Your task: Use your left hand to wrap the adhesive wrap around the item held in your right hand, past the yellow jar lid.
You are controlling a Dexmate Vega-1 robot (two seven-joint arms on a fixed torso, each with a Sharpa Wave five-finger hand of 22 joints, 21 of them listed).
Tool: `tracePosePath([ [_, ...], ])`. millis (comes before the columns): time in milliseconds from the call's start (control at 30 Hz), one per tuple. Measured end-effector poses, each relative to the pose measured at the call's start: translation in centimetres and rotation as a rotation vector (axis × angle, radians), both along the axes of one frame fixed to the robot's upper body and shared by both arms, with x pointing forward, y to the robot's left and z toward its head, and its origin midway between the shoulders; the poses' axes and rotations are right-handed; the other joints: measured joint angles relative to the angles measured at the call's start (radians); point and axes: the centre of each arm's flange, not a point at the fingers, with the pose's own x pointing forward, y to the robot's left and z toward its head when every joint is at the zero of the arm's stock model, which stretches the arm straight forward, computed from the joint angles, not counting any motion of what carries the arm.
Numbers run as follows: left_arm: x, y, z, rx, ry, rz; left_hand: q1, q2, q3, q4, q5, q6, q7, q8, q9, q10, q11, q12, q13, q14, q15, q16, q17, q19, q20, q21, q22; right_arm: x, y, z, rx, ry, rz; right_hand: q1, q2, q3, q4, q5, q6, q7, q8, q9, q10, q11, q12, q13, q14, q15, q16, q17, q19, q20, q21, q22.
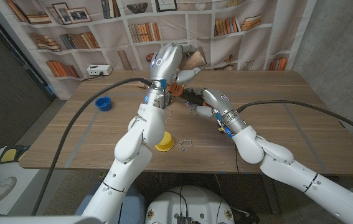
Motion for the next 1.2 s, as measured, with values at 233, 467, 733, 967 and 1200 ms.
tracePosePath([
  [233,-0.1,-0.1,-0.3,-0.005,0.003,-0.018,0.0,0.0,0.0,0.0,0.0,0.005,-0.001,-0.004,0.0,0.002,-0.002,0.0,0.0,0.004,0.004,-0.007,0.0,0.0,0.0,0.008,-0.013,0.3,0.1,0.3,0.014,0.003,-0.002,0.0,0.0,0.0,0.0,0.0,0.0,0.0,0.0,0.0,0.0,0.0,0.0,0.0,0.0,0.0,0.0,0.0,0.0,0.0,0.0,0.0],
  [467,-0.3,-0.1,-0.6,-0.018,0.004,-0.049,0.0,0.0,0.0,0.0,0.0,0.005,-0.001,0.0,0.0,0.004,-0.004,-0.005,0.0,0.004,0.004,-0.008,0.0,0.0,0.0,0.015,-0.021,0.9,0.2,0.7,0.03,0.009,-0.002,0.0,0.0,0.0,0.0,0.0,0.0,0.0,-0.001,0.0,0.002,0.002,0.0,0.0,0.0,0.0,0.0,0.0,0.0,0.0,0.0,0.0],
  [733,-0.6,0.0,-0.8,-0.027,0.006,-0.066,0.002,-0.002,0.0,0.0,0.0,0.004,-0.001,0.0,0.0,0.004,-0.004,-0.011,0.0,0.004,0.004,-0.008,-0.001,-0.011,0.0,0.025,-0.032,1.4,0.2,1.0,0.044,0.012,-0.002,0.0,0.0,0.0,0.0,0.0,0.0,0.0,-0.002,-0.001,0.004,0.003,-0.004,0.004,0.0,0.0,0.0,0.0,0.0,0.0,0.0,0.0],
  [967,-0.8,0.4,-1.0,-0.042,0.01,-0.091,0.003,-0.003,0.0,0.0,-0.001,0.004,-0.002,0.0,0.0,0.004,-0.004,-0.011,0.005,0.004,0.004,-0.008,0.002,-0.011,0.0,0.032,-0.041,1.7,0.2,1.0,0.048,0.015,-0.004,0.0,0.0,0.0,0.0,0.0,0.0,0.0,-0.003,-0.001,0.004,0.003,-0.004,0.002,0.0,0.0,0.0,0.0,0.0,0.0,0.0,0.0],
  [1200,-0.7,0.6,-1.3,-0.046,0.02,-0.102,0.004,-0.004,0.0,0.0,-0.004,0.011,-0.003,-0.001,0.0,0.011,-0.003,-0.012,0.005,0.011,0.0,-0.008,0.003,-0.011,0.0,0.04,-0.05,2.0,0.1,1.1,0.052,0.018,-0.013,0.0,0.0,0.0,0.0,0.0,0.0,0.0,-0.002,-0.001,0.004,0.003,-0.004,0.006,0.0,0.0,0.0,0.0,0.0,0.0,0.0,0.0],
])
